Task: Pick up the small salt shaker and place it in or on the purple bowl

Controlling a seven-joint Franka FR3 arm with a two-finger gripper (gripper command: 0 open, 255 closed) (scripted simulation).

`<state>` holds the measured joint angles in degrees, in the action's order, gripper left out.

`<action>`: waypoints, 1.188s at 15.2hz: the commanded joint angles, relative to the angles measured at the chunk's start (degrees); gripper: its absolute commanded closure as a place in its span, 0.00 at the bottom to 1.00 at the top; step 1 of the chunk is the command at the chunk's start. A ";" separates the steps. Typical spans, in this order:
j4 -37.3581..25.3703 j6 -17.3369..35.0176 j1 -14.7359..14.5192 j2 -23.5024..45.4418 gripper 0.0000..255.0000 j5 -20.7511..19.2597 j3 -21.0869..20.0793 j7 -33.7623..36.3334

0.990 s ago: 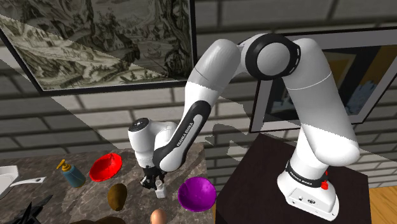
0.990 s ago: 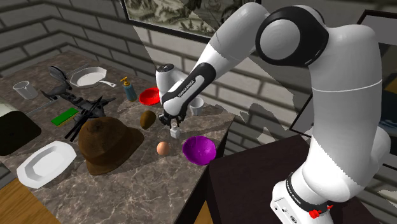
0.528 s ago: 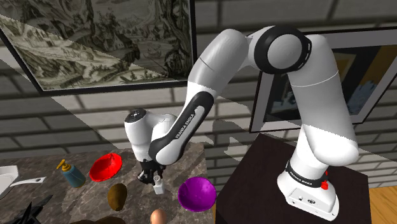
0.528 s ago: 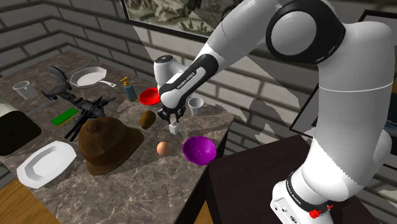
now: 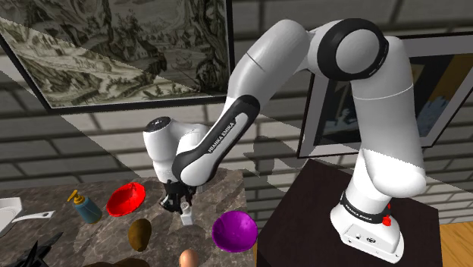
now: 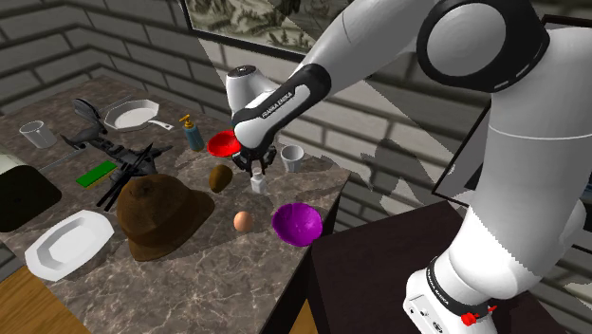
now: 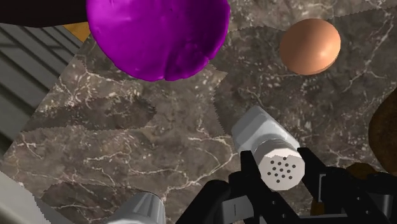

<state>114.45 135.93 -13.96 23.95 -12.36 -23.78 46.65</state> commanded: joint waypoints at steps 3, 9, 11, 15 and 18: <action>-0.53 -2.42 0.54 -2.01 1.00 1.24 -0.70 -0.81; 13.05 0.52 3.68 -13.79 1.00 6.93 -3.25 -3.95; 18.02 1.14 4.50 -18.75 1.00 10.06 -4.08 -5.93; 27.25 1.05 4.53 -29.22 1.00 17.29 -4.60 -10.74; 32.51 1.00 3.36 -34.92 1.00 21.10 -4.03 -13.27</action>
<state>144.89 137.07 -10.22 -8.59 7.08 -28.07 34.54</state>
